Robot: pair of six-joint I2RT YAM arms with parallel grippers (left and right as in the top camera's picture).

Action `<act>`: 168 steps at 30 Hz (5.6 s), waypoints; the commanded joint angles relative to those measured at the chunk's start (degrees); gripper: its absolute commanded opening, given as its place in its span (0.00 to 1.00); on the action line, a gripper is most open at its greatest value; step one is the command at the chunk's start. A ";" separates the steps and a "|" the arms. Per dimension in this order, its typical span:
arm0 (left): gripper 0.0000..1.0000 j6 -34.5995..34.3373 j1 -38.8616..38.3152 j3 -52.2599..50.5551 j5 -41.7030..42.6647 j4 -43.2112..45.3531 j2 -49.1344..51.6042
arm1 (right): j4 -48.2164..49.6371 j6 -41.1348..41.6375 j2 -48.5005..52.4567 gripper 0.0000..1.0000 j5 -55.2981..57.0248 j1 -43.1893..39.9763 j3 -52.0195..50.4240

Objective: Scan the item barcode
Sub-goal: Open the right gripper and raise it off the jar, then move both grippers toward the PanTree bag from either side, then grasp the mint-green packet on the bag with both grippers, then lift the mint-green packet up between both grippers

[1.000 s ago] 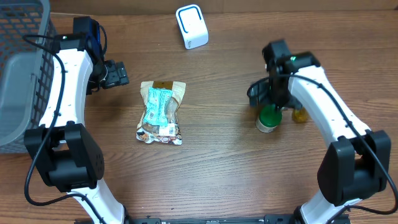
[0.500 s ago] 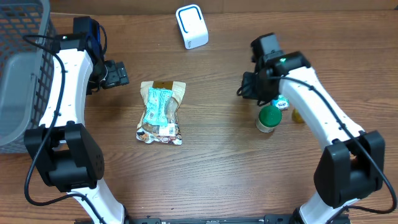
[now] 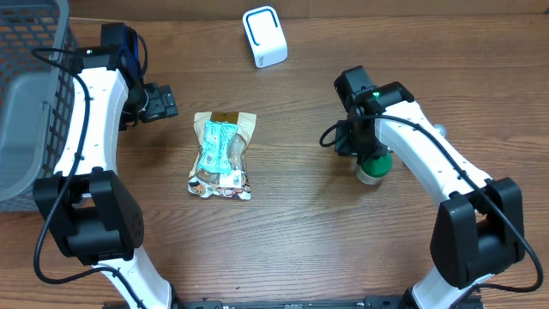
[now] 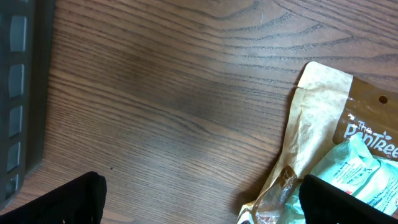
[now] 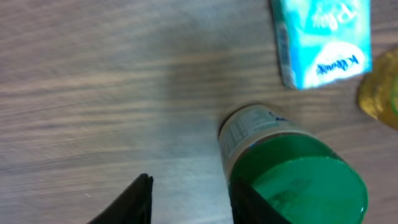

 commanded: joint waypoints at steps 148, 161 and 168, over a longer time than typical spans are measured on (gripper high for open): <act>0.85 61.96 -10.97 -6.23 69.57 -18.62 -1.31 | 33.11 -7.93 -0.68 0.04 -75.91 -3.61 2.78; 0.58 66.23 -12.09 -6.23 76.32 -19.89 -1.31 | 33.55 -7.76 -0.68 0.04 -79.87 -3.61 2.78; 0.04 66.20 -11.78 -6.23 76.98 -19.91 -1.31 | 33.59 -7.98 -0.68 0.04 -77.90 -3.61 2.78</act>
